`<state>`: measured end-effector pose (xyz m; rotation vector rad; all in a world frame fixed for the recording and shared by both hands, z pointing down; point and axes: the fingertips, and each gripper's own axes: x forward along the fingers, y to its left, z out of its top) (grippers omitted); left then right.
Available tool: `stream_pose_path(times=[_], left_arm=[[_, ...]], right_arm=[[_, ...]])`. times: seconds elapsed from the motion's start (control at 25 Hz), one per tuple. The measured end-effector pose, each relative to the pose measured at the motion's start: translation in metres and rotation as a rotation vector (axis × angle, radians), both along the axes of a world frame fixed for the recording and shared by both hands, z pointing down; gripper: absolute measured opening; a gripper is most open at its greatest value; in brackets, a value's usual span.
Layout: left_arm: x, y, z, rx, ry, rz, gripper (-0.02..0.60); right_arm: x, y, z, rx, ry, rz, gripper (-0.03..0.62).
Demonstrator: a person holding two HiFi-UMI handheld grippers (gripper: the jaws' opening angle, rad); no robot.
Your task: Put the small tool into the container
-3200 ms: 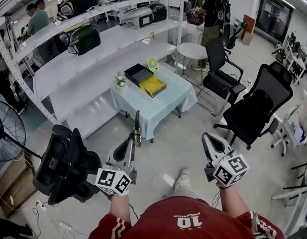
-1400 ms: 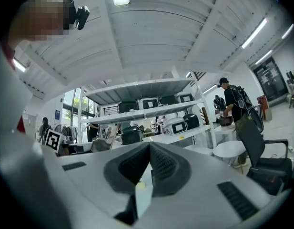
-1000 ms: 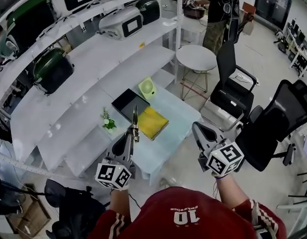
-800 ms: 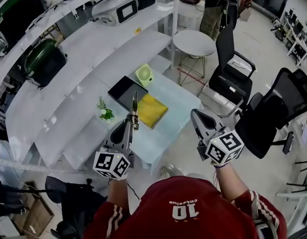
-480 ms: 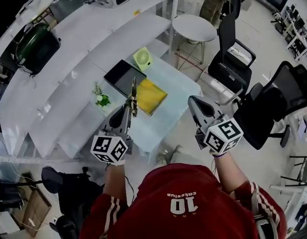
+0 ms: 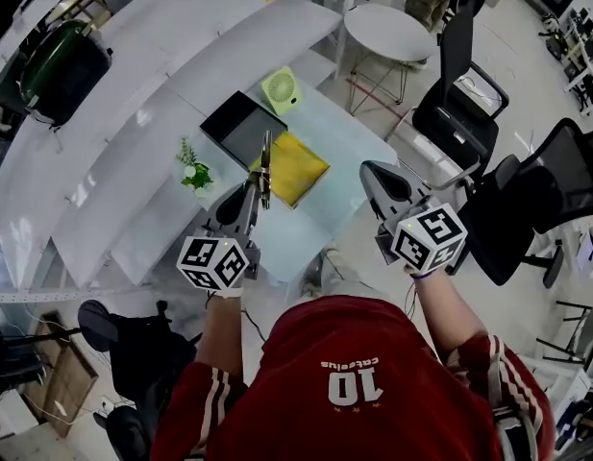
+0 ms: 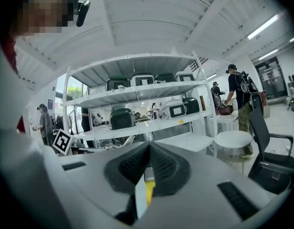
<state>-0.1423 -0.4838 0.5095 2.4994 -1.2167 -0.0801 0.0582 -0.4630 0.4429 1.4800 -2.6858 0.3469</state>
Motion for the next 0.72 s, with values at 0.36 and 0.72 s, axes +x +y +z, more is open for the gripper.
stream_pose_path(times=[0.36, 0.72], left_arm=[[0.024, -0.040, 0.049, -0.100, -0.055, 0.011, 0.023], [0.036, -0.075, 0.117, -0.216, -0.132, 0.035, 0.021]], right_arm=[[0.003, -0.056, 0.040, -0.057, 0.005, -0.038, 0.005], [0.004, -0.093, 0.079, -0.123, 0.014, -0.071, 0.005]])
